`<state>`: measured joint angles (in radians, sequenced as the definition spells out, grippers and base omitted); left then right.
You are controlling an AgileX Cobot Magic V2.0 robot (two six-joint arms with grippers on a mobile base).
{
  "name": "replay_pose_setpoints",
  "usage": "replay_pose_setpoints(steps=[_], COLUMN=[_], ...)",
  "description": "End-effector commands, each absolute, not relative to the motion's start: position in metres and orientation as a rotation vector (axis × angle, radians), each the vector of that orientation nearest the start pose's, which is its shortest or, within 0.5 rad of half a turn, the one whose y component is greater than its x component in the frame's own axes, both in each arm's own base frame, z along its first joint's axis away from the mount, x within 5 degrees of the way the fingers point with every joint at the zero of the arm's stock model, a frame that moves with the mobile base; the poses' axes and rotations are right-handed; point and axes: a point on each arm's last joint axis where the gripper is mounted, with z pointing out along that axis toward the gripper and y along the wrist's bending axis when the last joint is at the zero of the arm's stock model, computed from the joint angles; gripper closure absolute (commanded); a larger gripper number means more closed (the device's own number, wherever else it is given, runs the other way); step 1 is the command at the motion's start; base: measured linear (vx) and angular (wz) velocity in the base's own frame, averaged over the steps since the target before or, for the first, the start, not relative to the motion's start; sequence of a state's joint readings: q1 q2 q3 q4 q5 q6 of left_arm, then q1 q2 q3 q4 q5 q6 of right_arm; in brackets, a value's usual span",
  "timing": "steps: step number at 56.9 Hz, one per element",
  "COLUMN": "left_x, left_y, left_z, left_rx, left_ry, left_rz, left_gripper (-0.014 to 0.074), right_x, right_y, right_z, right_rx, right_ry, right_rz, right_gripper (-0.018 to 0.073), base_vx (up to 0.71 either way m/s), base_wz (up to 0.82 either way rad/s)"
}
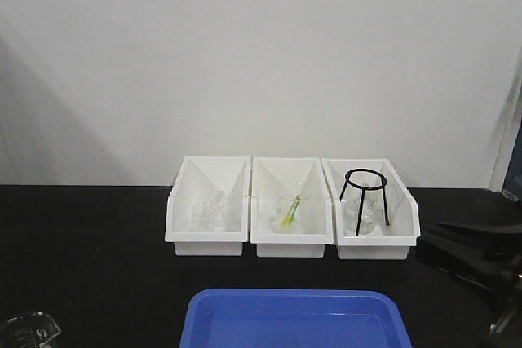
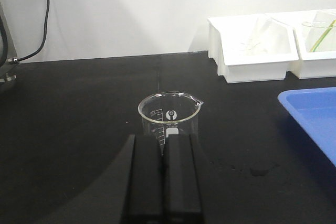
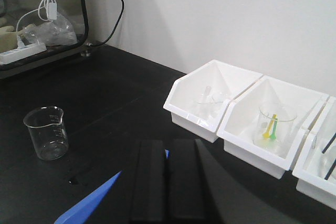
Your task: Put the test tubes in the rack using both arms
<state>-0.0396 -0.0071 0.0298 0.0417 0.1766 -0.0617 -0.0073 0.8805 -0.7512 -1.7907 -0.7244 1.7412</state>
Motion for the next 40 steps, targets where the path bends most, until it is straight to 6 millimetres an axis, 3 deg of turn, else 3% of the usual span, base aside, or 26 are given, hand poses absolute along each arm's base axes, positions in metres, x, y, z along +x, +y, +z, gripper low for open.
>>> replay_pose_setpoints(steps=[1, 15, 24, 35, 40], left_x=[0.057, 0.057, 0.057, 0.057, 0.057], left_y=[-0.002, -0.002, -0.002, -0.002, -0.002], left_z=[0.187, 0.187, 0.187, 0.187, 0.187], left_rx=[0.004, 0.004, 0.004, 0.004, 0.004], left_ry=[1.606, 1.606, 1.606, 1.606, 1.606], left_rz=[-0.052, -0.052, -0.052, -0.052, -0.052], left_gripper=[0.0614, 0.0614, 0.0614, 0.0614, 0.0614], right_x=[0.168, 0.168, 0.176, 0.192, 0.198], right_y=[0.056, 0.056, 0.054, 0.048, 0.039], right_z=[0.374, 0.374, 0.378, 0.388, 0.394], right_rx=[-0.575, -0.566, -0.474, -0.494, -0.402], right_ry=[1.633, 1.631, 1.594, 1.402, 1.344], right_rz=[0.511, 0.513, 0.552, 0.362, 0.27], right_gripper=[0.0567, 0.0567, 0.0567, 0.0566, 0.0566], base_vx=[0.0, 0.0, 0.0, 0.0, 0.0], base_wz=[0.0, 0.0, 0.0, 0.0, 0.0])
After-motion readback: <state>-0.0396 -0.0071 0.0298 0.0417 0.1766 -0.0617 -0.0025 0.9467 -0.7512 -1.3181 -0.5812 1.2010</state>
